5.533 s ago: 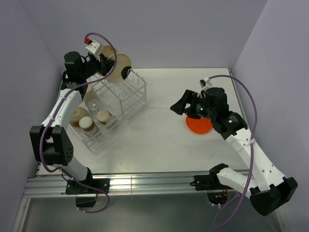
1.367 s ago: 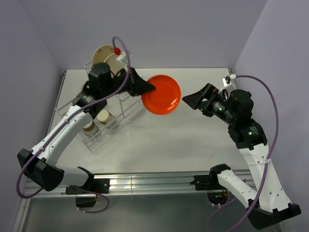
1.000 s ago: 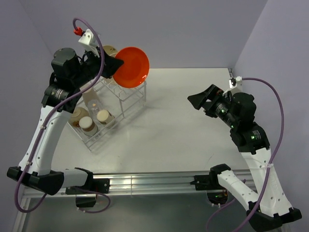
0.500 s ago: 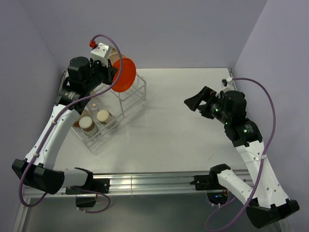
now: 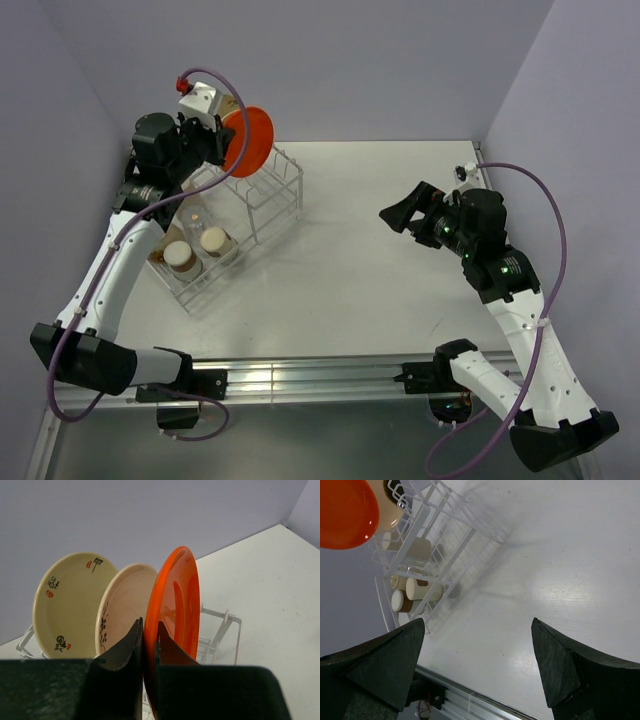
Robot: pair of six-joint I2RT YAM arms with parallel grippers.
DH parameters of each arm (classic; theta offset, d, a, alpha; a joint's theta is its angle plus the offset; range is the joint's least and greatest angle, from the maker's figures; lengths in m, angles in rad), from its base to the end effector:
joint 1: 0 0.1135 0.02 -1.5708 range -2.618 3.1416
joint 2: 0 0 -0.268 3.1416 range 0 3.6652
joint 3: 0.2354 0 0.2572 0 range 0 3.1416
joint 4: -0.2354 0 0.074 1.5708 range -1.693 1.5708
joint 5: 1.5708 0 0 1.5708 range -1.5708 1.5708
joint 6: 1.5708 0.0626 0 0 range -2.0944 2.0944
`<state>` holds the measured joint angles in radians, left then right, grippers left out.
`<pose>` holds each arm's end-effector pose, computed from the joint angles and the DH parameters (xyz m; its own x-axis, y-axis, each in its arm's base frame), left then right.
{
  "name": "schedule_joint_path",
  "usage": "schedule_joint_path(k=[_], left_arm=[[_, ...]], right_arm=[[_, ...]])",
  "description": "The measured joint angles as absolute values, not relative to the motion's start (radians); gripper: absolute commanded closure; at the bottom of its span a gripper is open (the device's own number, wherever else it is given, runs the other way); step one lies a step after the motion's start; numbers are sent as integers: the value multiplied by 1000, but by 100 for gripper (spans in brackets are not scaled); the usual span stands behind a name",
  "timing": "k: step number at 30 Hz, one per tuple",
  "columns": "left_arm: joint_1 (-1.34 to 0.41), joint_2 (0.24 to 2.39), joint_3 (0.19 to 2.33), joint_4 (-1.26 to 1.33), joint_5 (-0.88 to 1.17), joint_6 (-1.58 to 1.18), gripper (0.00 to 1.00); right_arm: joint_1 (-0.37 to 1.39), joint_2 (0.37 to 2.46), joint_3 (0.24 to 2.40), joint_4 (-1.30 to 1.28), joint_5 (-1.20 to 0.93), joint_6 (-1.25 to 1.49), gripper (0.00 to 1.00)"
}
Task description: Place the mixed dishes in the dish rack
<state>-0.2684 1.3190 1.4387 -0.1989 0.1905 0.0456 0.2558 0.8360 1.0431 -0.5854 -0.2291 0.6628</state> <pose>0.3145 -0.0988 0.4518 -0.0560 0.0618 -0.9965 0.4454 0.8948 0.0305 0.1881 0.0639 0.3726 -0.5589 0.4732 -0.6809 -0.1353 0.7581 0.6379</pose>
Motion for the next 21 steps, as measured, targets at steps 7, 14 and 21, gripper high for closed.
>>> schedule_joint_path(k=[7,14,21], left_arm=[[-255,1339,1382,-161,270,68,100],[-254,1353,1360,-141,318,73,100],[-252,1357,1356,-138,328,75,100]], right_arm=[[255,836,1040,-585,-229,663,6],[255,835,1026,-583,-231,663,6],[255,833,1019,-585,-237,663,6]])
